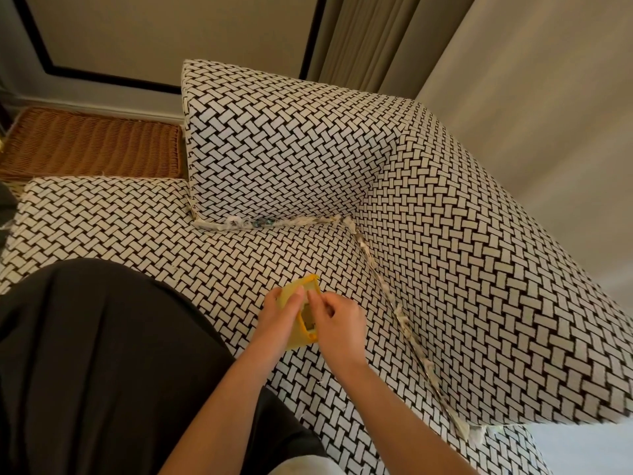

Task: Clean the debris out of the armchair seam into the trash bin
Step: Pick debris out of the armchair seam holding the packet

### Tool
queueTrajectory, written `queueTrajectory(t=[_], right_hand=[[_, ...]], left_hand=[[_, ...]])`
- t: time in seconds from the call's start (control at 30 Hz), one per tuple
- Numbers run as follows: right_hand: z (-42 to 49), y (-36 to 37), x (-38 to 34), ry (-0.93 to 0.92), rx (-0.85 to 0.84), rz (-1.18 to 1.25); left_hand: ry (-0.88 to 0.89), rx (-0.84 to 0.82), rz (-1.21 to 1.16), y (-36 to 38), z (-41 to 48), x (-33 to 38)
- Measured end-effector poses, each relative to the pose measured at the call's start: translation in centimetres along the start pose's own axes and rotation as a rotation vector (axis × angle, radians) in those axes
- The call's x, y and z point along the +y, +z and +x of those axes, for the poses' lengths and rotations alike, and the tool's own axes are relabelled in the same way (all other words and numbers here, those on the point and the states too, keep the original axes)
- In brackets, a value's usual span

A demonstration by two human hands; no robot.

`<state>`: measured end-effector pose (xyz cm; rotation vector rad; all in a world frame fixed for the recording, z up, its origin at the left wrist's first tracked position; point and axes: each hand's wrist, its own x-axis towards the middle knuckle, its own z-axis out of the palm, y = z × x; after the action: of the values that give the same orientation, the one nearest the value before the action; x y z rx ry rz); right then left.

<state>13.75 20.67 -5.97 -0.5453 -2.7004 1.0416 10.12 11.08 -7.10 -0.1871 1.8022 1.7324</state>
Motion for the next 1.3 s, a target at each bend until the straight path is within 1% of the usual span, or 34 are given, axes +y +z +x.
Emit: queueTrajectory(t=[0.13,0.2,0.27,0.37,0.47,0.63,0.8,1.07,1.17,1.3], right_hand=[[0.1,-0.9,0.4,0.065,0.074,0.165],[0.7,-1.6,1.4,0.11,0.138,0.165],[1.6,-2.5,3.1,0.149,0.175,0.069],[3.0,-4.4,6.2,0.224,0.171,-0.201],[3.8,-5.7,8.9,0.295,0.175,-0.401],[4.7,-5.8,10.9,0.359,0.106,-0.641],[5.7,-5.2,11.3,0.412,0.059,-0.741],[6.6,-4.7,10.3,0.474,0.057,-0.793],[6.3,-4.5,10.3,0.446,0.067,-0.818],[5.7,-4.7,10.7,0.337,0.13,-0.787]], left_hand=[[-0.016,-0.003,0.0,0.0,0.1,0.1],[-0.031,-0.009,0.0,0.0,0.1,0.0],[-0.034,-0.021,0.004,-0.1,0.0,0.0],[-0.032,-0.023,0.007,-0.1,-0.2,0.2],[-0.027,-0.025,0.014,0.0,-0.4,0.4],[-0.03,-0.018,0.022,0.0,-0.6,0.6],[-0.039,-0.022,0.021,0.0,-0.6,0.5],[-0.046,-0.025,0.016,0.0,-0.8,0.7],[-0.05,-0.027,0.027,-0.1,-0.8,0.6],[-0.054,-0.021,0.039,-0.2,-0.7,0.4]])
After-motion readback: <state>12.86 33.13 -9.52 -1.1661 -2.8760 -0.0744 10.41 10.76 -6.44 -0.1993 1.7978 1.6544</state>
